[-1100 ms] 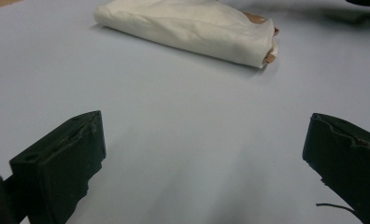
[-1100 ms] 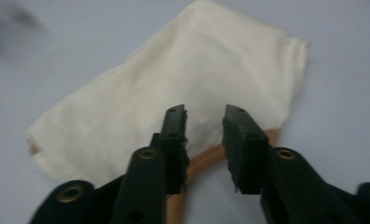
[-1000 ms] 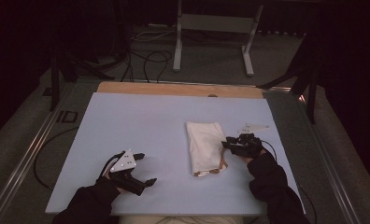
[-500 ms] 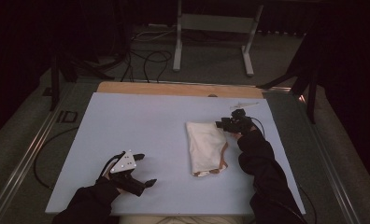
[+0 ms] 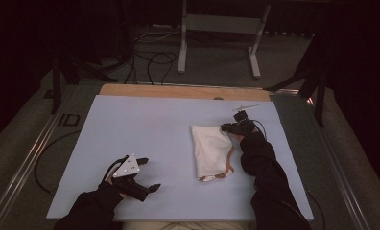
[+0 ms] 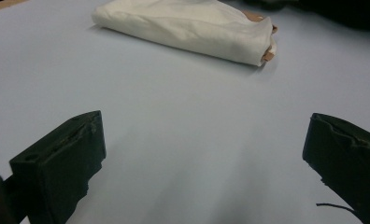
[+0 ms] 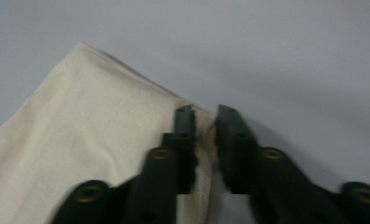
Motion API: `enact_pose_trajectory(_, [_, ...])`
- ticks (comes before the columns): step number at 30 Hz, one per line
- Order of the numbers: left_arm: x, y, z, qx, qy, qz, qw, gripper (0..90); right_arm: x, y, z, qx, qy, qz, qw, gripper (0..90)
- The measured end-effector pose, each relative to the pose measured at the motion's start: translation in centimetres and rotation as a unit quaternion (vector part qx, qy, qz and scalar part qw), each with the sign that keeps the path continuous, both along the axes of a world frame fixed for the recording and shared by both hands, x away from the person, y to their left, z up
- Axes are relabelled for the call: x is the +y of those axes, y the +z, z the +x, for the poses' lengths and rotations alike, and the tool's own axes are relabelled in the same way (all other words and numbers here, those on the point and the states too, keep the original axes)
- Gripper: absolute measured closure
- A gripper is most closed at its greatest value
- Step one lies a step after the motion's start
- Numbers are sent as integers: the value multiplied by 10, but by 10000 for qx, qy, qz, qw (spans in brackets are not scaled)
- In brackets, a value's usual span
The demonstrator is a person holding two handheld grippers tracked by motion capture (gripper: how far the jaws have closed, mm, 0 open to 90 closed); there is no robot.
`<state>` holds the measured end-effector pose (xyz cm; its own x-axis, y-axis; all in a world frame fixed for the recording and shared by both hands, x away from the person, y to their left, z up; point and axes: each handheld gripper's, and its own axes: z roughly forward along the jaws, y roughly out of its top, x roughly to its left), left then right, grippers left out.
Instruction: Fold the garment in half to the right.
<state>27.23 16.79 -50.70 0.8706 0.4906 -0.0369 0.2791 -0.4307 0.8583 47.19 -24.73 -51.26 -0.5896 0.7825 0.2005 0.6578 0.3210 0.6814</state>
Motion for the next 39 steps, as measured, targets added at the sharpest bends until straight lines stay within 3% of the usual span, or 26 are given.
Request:
enact_pose_trajectory(2, [0,0,0,3,-3,5,10000,5,0,2,-1,-65,24,-78,9999,898])
enact_pose_trajectory(7, [-1,0,1,2,-20,14,10000,4,-1,11,-4,-347,-81,-169,9992,900])
enact_pose_trajectory(11, [-1,0,1,-3,-18,30,10000,4,-2,14,-4,-516,-151,-384,9978,900])
enact_pose_trajectory(29, [0,0,0,-5,-4,-8,10000,4,4,-8,-1,-456,-348,-775,9953,896])
enact_pose_trajectory(34, [0,0,0,1,-3,13,10000,5,3,-5,-2,-498,-340,-771,9952,882])
enact_pose_trajectory(39, [0,0,1,-4,6,5,10000,4,4,5,-5,-618,-333,-760,9946,812])
